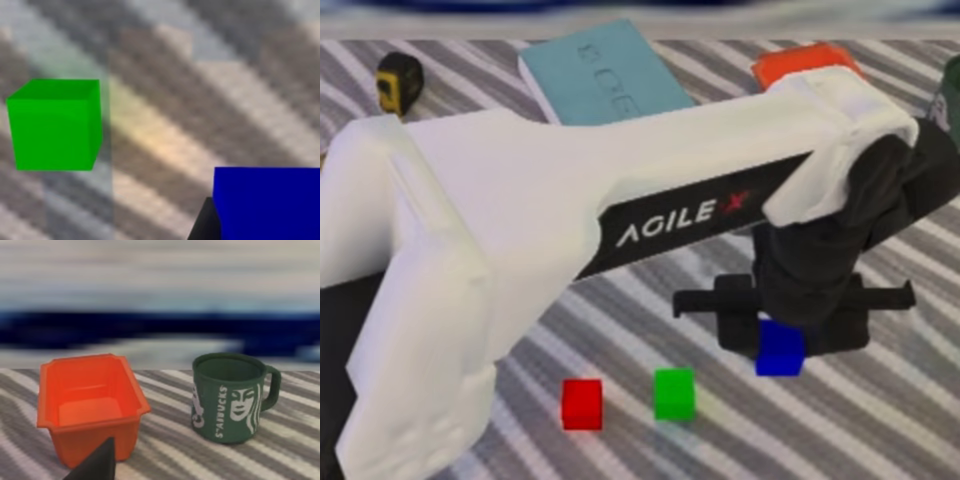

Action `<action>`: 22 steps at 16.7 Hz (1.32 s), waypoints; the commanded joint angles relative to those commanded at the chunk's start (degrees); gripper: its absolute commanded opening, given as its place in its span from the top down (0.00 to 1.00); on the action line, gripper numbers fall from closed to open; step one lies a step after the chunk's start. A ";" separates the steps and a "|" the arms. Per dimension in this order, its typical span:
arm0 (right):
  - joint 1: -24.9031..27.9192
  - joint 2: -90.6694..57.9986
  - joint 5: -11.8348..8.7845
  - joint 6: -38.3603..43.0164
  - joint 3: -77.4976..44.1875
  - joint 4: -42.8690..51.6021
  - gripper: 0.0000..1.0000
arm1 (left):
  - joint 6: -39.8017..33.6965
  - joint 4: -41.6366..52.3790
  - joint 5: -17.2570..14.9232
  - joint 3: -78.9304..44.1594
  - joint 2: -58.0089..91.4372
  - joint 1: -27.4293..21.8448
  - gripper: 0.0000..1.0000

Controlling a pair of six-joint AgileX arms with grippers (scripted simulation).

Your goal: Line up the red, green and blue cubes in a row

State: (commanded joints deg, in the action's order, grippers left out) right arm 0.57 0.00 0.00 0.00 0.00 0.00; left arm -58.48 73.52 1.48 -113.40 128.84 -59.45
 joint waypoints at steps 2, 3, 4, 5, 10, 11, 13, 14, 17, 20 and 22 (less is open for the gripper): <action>0.00 0.00 0.00 0.00 0.00 0.00 0.00 | 0.00 0.00 0.00 0.00 0.00 0.00 1.00; 0.00 0.00 0.00 0.00 0.00 0.00 0.00 | 0.15 0.02 -0.07 -0.13 0.24 0.22 1.00; 0.00 0.00 0.00 0.00 0.00 0.00 0.00 | 0.16 -0.18 -0.08 0.05 0.27 0.22 1.00; 0.00 0.00 0.00 0.00 0.00 0.00 0.00 | 0.21 -0.98 -0.11 0.76 0.38 0.21 1.00; 0.00 0.00 0.00 0.00 0.00 0.00 0.00 | 0.37 -10.87 -0.19 8.40 2.11 0.21 1.00; 0.00 0.00 0.00 0.00 0.00 0.00 0.00 | 0.35 -12.57 -0.13 9.82 2.48 0.24 1.00; 0.00 0.00 0.00 0.00 0.00 0.00 0.00 | 0.30 -14.10 -0.04 11.23 2.85 0.26 1.00; 0.00 0.00 0.00 0.00 0.00 0.00 0.00 | 0.30 -14.12 -0.04 11.25 2.86 0.26 1.00; 0.00 0.00 0.00 0.00 0.00 0.00 0.00 | 0.30 -14.12 -0.04 11.25 2.86 0.26 0.92; 0.00 0.00 0.00 0.00 0.00 0.00 0.00 | 0.30 -14.12 -0.04 11.25 2.86 0.26 0.70; 0.00 0.00 0.00 0.00 0.00 0.00 0.00 | 0.30 -14.12 -0.04 11.25 2.86 0.26 0.55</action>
State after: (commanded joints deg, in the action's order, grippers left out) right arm 0.57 0.00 0.00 0.00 0.00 0.00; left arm -58.18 59.40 1.44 -102.15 131.70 -59.19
